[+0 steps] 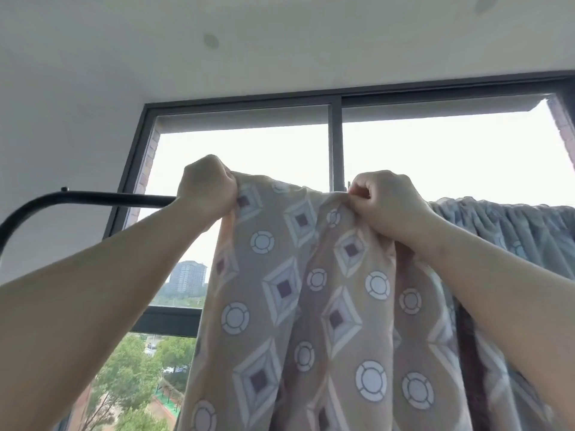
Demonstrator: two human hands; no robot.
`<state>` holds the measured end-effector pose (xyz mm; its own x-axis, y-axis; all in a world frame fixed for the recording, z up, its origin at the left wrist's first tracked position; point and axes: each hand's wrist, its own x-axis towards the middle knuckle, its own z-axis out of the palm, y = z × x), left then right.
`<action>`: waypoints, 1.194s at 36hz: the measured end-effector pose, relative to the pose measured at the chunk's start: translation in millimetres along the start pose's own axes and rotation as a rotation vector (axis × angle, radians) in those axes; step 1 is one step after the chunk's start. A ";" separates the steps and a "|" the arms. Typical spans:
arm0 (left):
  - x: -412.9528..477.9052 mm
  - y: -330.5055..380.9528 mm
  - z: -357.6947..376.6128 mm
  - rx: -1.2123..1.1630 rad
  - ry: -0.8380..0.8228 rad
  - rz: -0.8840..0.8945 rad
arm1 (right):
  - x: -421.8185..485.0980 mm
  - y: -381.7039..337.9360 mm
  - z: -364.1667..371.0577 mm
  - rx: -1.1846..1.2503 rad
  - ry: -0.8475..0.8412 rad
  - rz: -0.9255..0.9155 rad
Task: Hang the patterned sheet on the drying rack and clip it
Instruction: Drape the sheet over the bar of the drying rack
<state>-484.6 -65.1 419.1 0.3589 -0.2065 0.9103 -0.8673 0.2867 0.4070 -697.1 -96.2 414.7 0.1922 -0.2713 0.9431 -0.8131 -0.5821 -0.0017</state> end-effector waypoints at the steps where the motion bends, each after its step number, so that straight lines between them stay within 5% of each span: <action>1: 0.3 -0.5 0.7 0.006 0.001 -0.009 | -1.7 6.7 -3.4 -0.027 0.019 0.031; 10: -3.7 8.0 13.7 0.011 -0.048 -0.041 | -17.5 23.1 -11.4 -0.070 0.139 0.190; 16: -14.5 7.3 20.0 -0.003 -0.034 -0.025 | -16.1 -9.2 -0.4 -0.029 -0.165 0.009; 19: -34.5 18.0 22.7 0.044 -0.009 0.147 | -13.7 -8.8 3.5 -0.006 -0.074 0.036; 24: -53.0 34.9 29.2 0.287 -0.233 0.455 | -12.1 -5.7 7.2 0.036 -0.015 0.052; 30: -66.2 45.4 35.7 0.655 -0.134 0.587 | -14.3 -2.0 12.0 0.050 0.015 0.076; 43: -53.7 43.7 42.3 0.599 0.011 0.629 | -10.5 -9.7 23.4 -0.079 0.077 0.089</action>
<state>-556.3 -81.1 384.8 -0.2473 -0.1647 0.9548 -0.9403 -0.1969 -0.2775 -678.3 -105.7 397.0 0.0774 -0.2579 0.9631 -0.8662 -0.4957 -0.0631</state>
